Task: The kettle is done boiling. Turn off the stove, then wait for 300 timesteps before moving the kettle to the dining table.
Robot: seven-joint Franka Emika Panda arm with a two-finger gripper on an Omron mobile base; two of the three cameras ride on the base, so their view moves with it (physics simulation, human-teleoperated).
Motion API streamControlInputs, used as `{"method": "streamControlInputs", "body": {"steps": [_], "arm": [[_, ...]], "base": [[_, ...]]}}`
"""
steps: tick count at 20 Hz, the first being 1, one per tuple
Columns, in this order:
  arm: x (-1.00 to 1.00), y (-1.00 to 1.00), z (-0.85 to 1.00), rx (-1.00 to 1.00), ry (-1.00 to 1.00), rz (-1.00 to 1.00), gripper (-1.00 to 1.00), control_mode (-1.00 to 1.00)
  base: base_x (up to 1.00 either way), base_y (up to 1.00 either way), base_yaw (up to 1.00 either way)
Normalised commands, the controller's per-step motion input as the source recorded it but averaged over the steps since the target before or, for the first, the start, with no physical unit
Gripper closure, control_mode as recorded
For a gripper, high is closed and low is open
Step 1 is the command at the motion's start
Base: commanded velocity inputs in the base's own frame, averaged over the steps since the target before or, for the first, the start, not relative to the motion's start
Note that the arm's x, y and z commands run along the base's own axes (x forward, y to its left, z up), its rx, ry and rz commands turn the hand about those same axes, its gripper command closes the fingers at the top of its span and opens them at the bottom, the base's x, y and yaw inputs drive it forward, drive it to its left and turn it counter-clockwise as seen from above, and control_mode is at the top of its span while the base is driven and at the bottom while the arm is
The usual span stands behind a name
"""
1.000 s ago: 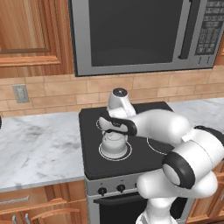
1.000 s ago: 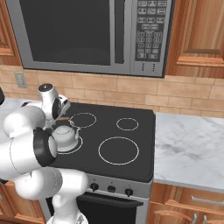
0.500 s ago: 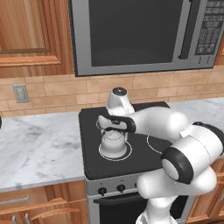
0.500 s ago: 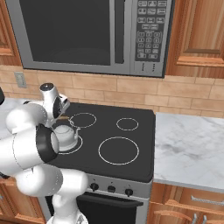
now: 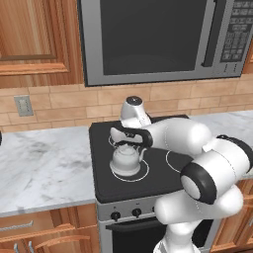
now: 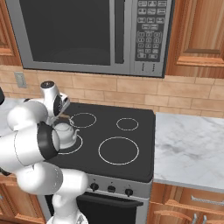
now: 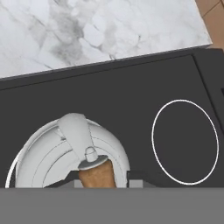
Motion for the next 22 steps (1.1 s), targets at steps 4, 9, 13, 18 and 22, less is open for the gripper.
{"method": "streamControlInputs", "body": {"steps": [4,9,13,18,22], "arm": [[-0.22,0.00,0.01,0.00,-0.08,-0.01,1.00,-1.00],[-0.39,0.00,0.23,0.00,-0.08,-0.05,1.00,-1.00],[-0.38,0.00,0.38,0.00,-0.02,-0.06,1.00,-1.00],[-0.35,0.00,0.43,0.00,0.00,-0.06,1.00,-1.00],[-0.38,0.00,0.44,0.00,0.00,-0.06,1.00,-1.00]], "base": [[0.00,0.00,0.00],[0.00,0.00,0.00],[0.00,0.00,0.00],[0.00,0.00,0.00],[0.00,0.00,0.00]]}}
